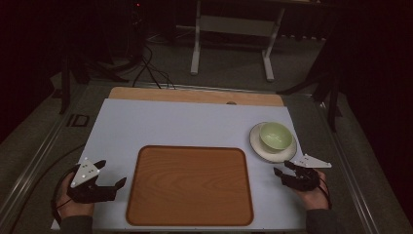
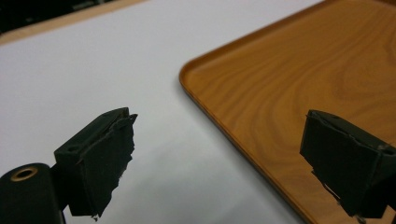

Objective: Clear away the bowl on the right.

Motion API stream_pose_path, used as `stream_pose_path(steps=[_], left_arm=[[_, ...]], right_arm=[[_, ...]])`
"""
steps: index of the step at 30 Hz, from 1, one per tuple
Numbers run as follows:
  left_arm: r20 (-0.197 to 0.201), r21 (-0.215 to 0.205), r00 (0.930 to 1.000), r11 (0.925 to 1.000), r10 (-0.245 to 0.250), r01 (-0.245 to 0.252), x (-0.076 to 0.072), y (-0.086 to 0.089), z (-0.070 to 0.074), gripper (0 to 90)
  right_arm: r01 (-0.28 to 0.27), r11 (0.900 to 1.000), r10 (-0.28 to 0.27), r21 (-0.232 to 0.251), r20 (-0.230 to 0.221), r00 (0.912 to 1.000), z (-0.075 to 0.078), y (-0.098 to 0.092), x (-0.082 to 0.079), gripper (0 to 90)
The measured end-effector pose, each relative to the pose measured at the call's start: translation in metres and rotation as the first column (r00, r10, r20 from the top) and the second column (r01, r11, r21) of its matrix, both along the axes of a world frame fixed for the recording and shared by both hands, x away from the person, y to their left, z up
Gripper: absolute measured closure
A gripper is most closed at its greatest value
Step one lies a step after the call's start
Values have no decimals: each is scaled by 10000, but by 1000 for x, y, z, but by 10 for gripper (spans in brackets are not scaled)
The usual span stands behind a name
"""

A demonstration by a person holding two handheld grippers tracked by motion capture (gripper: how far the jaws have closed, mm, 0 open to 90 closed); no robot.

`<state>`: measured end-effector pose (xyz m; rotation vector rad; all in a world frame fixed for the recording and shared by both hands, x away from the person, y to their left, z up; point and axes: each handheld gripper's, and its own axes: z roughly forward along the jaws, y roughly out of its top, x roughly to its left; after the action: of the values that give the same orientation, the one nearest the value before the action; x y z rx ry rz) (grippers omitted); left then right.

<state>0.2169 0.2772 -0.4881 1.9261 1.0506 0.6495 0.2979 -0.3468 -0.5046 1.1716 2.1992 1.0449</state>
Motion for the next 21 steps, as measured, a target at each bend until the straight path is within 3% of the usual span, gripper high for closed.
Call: stream_pose_path(steps=[8, 16, 21], left_arm=[[46, -108, 10000, 9999, 80, -79, -1, 2, 1, 107], [184, -682, 9990, 9969, 412, -399, -2, 10, 2, 122], [155, -694, 9985, 9963, 526, -514, -2, 11, 1, 127]], right_arm=[[213, 9994, -217, 271, 141, 9997, 1, -4, 0, 472], [314, 9987, -322, 397, 202, 9993, 8, -5, 2, 471], [188, 9990, -199, 394, 272, 9994, 13, -3, 3, 459]])
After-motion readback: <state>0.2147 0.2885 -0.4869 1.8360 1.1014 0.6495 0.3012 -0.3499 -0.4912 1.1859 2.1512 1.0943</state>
